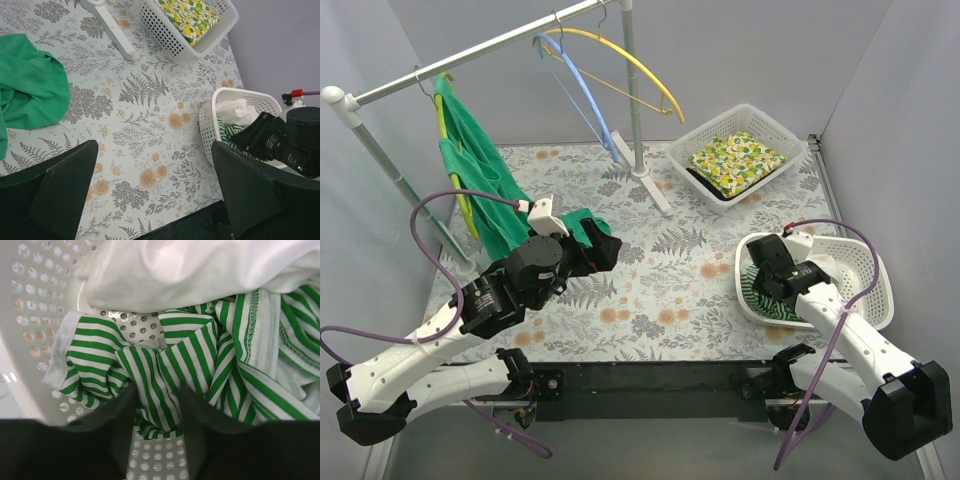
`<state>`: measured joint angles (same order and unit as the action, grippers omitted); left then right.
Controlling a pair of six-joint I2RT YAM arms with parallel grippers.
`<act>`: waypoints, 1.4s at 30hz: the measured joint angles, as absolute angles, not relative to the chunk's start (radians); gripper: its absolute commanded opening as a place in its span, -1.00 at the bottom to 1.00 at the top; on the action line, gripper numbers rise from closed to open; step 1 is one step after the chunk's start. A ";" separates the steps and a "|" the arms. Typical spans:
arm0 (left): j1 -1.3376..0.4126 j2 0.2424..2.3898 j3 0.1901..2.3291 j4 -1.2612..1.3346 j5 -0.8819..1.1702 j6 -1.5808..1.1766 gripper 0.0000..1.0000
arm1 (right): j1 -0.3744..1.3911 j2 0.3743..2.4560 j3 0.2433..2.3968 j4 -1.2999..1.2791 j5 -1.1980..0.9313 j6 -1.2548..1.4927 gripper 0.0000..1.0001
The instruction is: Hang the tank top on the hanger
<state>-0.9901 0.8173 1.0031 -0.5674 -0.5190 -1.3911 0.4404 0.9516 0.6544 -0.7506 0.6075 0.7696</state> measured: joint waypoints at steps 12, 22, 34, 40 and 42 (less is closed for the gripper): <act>-0.990 0.802 1.003 -0.565 -0.519 -1.390 0.96 | 0.438 0.920 1.206 -0.849 0.563 0.606 -0.97; -0.990 0.826 1.015 -0.556 -0.520 -1.375 0.96 | 0.438 0.912 1.603 -0.825 0.511 0.504 -0.97; -0.990 0.819 1.063 -0.558 -0.561 -1.365 0.96 | 0.471 1.212 1.879 -0.615 -0.054 0.482 -0.97; -0.990 0.770 1.066 -0.585 -0.613 -1.365 0.96 | 0.646 1.295 1.744 -0.559 -0.186 0.478 -0.97; -0.990 0.760 1.071 -0.595 -0.624 -1.365 0.96 | 0.665 1.269 1.650 -0.546 -0.195 0.468 -0.97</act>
